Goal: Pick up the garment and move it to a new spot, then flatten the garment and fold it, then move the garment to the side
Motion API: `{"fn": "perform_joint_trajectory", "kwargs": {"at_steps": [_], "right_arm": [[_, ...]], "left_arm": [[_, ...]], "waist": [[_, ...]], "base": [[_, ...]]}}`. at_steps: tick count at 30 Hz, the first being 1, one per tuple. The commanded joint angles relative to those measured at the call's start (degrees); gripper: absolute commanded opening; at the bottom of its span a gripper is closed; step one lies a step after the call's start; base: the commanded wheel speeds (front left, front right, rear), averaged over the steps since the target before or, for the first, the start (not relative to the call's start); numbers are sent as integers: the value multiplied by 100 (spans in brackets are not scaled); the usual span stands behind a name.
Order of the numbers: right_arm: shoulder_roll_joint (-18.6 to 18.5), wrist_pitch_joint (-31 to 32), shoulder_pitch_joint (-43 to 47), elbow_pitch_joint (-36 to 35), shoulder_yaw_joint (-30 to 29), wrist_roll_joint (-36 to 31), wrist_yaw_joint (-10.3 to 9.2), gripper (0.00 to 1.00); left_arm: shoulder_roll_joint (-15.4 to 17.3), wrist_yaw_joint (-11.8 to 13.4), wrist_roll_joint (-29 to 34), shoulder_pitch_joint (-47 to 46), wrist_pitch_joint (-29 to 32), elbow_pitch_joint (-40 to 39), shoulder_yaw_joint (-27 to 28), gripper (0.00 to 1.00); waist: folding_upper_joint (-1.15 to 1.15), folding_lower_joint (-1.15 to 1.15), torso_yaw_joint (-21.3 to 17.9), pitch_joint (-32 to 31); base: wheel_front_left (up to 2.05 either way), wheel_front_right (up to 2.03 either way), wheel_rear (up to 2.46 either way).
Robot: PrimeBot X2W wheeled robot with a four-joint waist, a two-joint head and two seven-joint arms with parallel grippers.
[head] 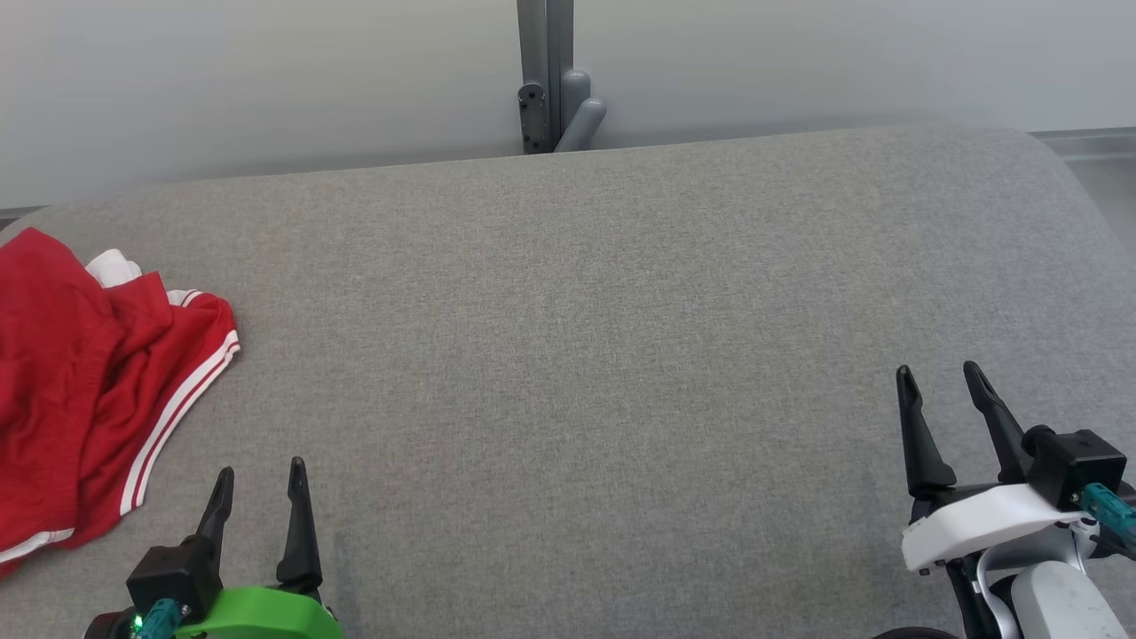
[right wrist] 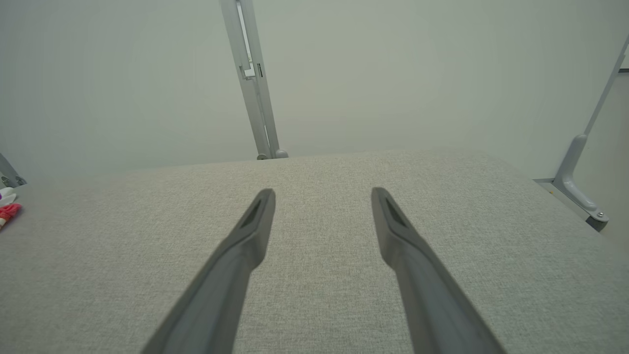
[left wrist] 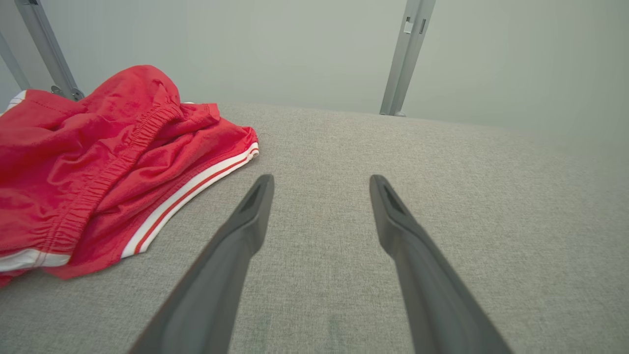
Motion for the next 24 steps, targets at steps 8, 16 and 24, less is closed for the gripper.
{"fn": "perform_joint_trajectory", "kwargs": {"at_steps": [8, 16, 24], "right_arm": [[41, -43, 85, 27, -1, -424, 2, 100], [113, -55, 135, 50, -66, -715, 2, 100], [183, -64, 188, 65, -123, -1034, 1, 100]], "left_arm": [[-18, -52, 424, 74, -135, 28, 89, 100], [-92, -127, 651, 85, -212, 128, 158, 100], [-136, -205, 824, 120, -305, 201, 239, 100]], "waist": [[0, 0, -13, -2], [0, 0, -5, 5], [0, 0, 5, 13]], "base": [[0, 0, 0], [0, 0, 0], [0, 0, 0]]}}
